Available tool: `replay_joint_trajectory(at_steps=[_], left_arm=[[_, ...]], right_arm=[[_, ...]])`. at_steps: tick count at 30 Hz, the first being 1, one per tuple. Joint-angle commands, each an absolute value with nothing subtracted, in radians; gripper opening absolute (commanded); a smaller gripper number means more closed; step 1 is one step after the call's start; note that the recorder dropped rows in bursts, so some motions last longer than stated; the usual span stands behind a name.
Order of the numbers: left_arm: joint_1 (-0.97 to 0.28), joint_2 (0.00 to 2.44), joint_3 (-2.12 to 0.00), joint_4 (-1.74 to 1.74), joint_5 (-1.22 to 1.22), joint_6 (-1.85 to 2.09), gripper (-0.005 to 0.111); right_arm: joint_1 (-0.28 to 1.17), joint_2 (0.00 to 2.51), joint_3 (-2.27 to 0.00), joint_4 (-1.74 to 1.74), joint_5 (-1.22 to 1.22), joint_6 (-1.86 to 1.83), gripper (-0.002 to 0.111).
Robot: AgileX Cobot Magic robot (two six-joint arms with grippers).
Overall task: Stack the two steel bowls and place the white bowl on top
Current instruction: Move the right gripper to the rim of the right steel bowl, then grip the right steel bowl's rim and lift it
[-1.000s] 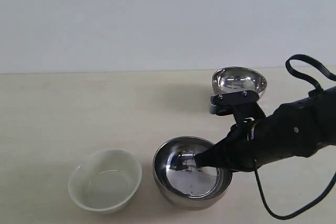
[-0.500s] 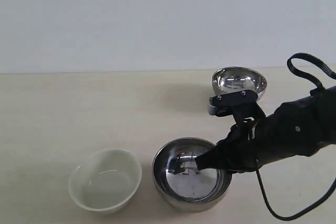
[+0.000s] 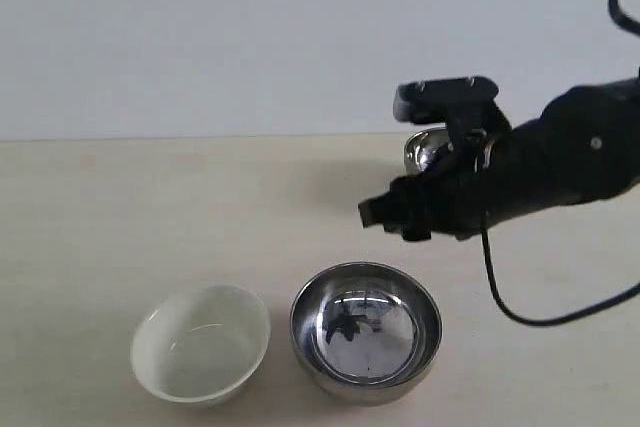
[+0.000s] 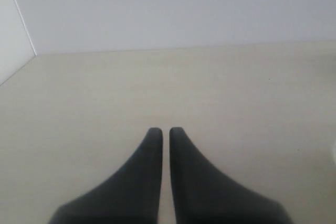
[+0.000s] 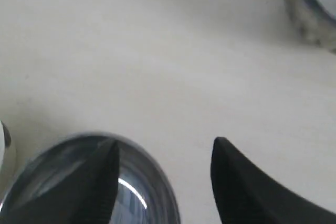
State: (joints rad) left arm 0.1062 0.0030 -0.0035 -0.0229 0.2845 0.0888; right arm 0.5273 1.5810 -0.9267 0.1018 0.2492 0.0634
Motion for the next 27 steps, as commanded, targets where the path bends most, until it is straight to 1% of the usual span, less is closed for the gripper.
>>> replay_joint_trajectory(at_steps=[1,3,7,8,13,16,27], left_arm=[[0.107,0.0,0.0,-0.026,0.285,0.078,0.004],[0.107,0.0,0.0,-0.026,0.285,0.078,0.004],[0.107,0.0,0.0,-0.026,0.285,0.078,0.004],[0.107,0.0,0.0,-0.026,0.285,0.078,0.004],[0.107,0.0,0.0,-0.026,0.285,0.078,0.004],[0.107,0.0,0.0,-0.026,0.285,0.078,0.004],[0.107,0.0,0.0,-0.026,0.285,0.078,0.004]], right_arm=[[0.442,1.568,-1.031,0.095,0.325,0.087,0.048],[0.404,1.568,-1.059,0.095,0.313,0.087,0.051],[0.308,1.581,-1.102,0.095,0.252,0.097,0.064],[0.289,1.595,-1.11,0.095,0.245,0.099,0.065],[0.185,1.731,-1.178,0.095,0.223,0.129,0.065],[0.149,1.828,-1.253,0.095,0.231,0.152,0.065],[0.123,2.156,-1.537,0.097,0.287,0.167,0.065]])
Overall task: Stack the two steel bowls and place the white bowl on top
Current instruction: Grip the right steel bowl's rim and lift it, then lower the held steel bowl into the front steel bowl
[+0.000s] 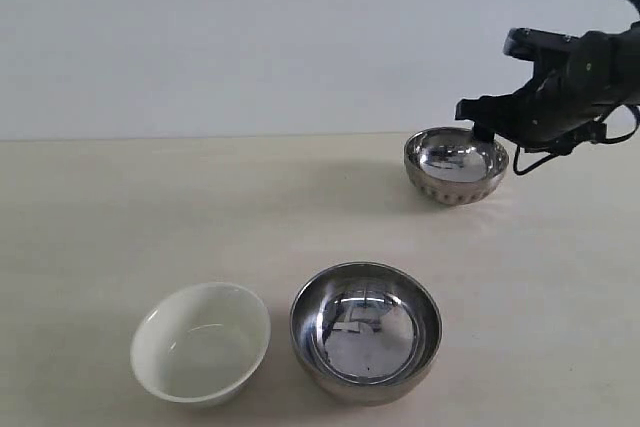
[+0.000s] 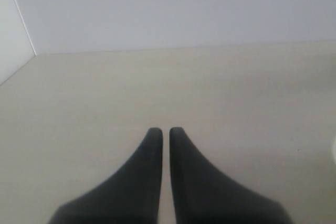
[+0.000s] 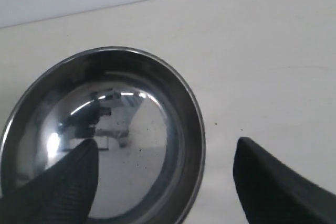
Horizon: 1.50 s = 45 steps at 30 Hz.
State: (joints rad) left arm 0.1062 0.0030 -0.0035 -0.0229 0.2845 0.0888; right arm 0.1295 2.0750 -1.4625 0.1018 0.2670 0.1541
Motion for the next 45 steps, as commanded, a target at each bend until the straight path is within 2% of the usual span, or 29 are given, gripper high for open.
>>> replay_joint_trajectory(at_steps=[1,5,7,10,11,12,13,22,28,30,39,45], left_arm=[[0.107,0.0,0.0,-0.026,0.285,0.078,0.004],[0.107,0.0,0.0,-0.026,0.285,0.078,0.004],[0.107,0.0,0.0,-0.026,0.285,0.078,0.004],[0.107,0.0,0.0,-0.026,0.285,0.078,0.004],[0.107,0.0,0.0,-0.026,0.285,0.078,0.004],[0.107,0.0,0.0,-0.026,0.285,0.078,0.004],[0.107,0.0,0.0,-0.026,0.285,0.078,0.004],[0.107,0.0,0.0,-0.026,0.285,0.078,0.004],[0.107,0.0,0.0,-0.026,0.285,0.078,0.004],[0.107,0.0,0.0,-0.026,0.285,0.078,0.004],[0.107,0.0,0.0,-0.026,0.285,0.078,0.004],[0.107,0.0,0.0,-0.026,0.285,0.078,0.004]], right_arm=[[0.123,2.181,-1.559,0.097,0.29,0.167,0.065],[0.123,2.27,-1.631,0.097,0.305,0.174,0.065],[0.123,2.297,-1.641,0.097,0.302,0.174,0.06],[0.123,2.305,-1.641,0.097,0.294,0.174,0.039],[0.123,2.303,-1.641,0.097,0.289,0.174,0.014],[0.123,2.303,-1.641,0.097,0.289,0.166,0.003],[0.123,2.303,-1.641,0.097,0.289,0.166,0.001],[0.123,2.221,-1.641,0.099,0.329,0.122,0.0],[0.123,2.036,-1.59,0.345,0.405,-0.108,0.0],[0.123,1.928,-1.517,0.47,0.421,-0.22,0.0],[0.144,1.538,-1.156,0.611,0.47,-0.406,0.0],[0.254,1.487,-0.962,0.819,0.435,-0.596,0.0]])
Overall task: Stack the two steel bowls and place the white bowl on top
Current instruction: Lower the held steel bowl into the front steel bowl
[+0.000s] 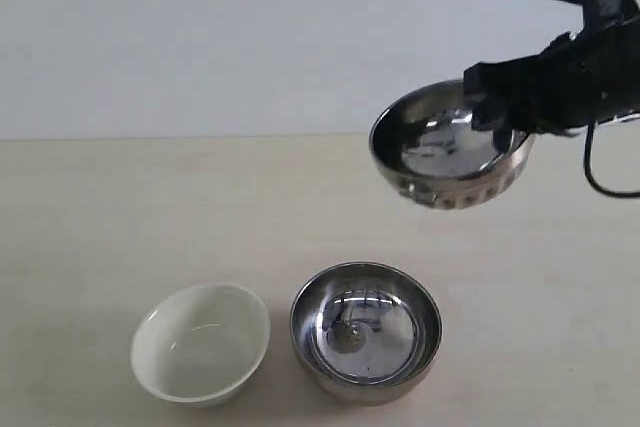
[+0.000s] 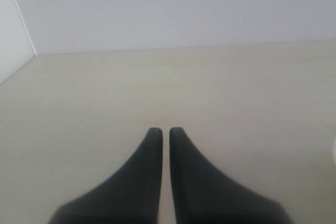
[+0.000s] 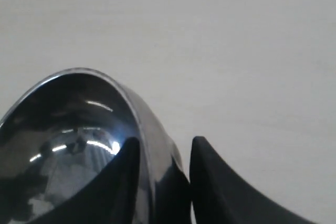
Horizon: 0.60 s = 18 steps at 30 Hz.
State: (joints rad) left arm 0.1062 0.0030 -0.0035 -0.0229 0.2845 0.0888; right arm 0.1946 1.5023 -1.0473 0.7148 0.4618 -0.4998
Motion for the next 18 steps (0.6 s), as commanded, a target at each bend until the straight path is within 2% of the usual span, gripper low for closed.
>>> replay_joint_trajectory(at_steps=[1,12,18], left_arm=[[0.107,0.0,0.0,-0.026,0.285,0.078,0.004],[0.107,0.0,0.0,-0.026,0.285,0.078,0.004],[0.107,0.0,0.0,-0.026,0.285,0.078,0.004]], right_arm=[[0.293,1.491,-0.923,0.832,0.401,-0.618,0.0],[0.462,1.499,-0.85,0.856,0.252,-0.623,0.0],[0.509,1.579,-0.85,0.856,0.196,-0.585,0.0]])
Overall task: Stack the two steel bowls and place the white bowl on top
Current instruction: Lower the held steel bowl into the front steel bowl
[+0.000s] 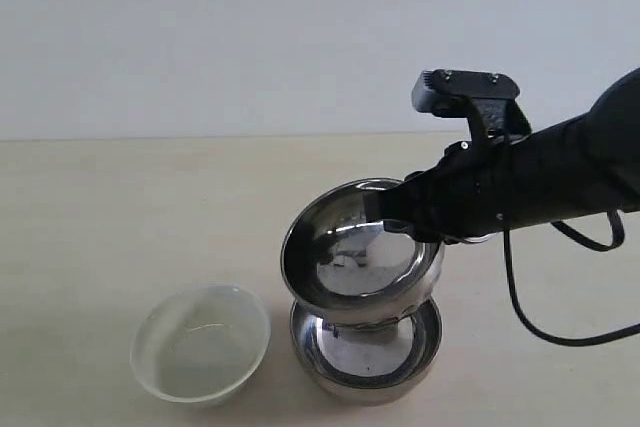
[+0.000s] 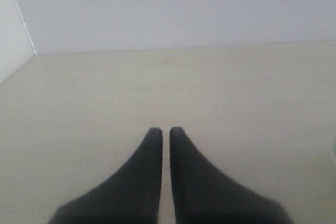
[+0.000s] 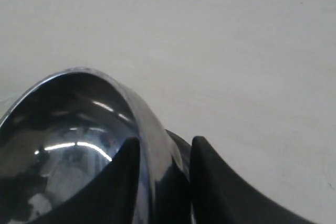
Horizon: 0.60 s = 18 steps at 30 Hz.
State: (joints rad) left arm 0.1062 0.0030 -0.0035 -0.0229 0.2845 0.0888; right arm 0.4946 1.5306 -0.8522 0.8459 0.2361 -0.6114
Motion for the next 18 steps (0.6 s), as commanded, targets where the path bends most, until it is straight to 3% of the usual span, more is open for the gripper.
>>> replay_joint_trajectory(at_steps=[1,18], left_arm=[[0.107,0.0,0.0,-0.026,0.285,0.078,0.004],[0.107,0.0,0.0,-0.026,0.285,0.078,0.004]], right_arm=[[0.509,1.593,-0.85,0.856,0.196,-0.578,0.0],[0.509,1.667,-0.85,0.853,0.227,-0.605,0.0]])
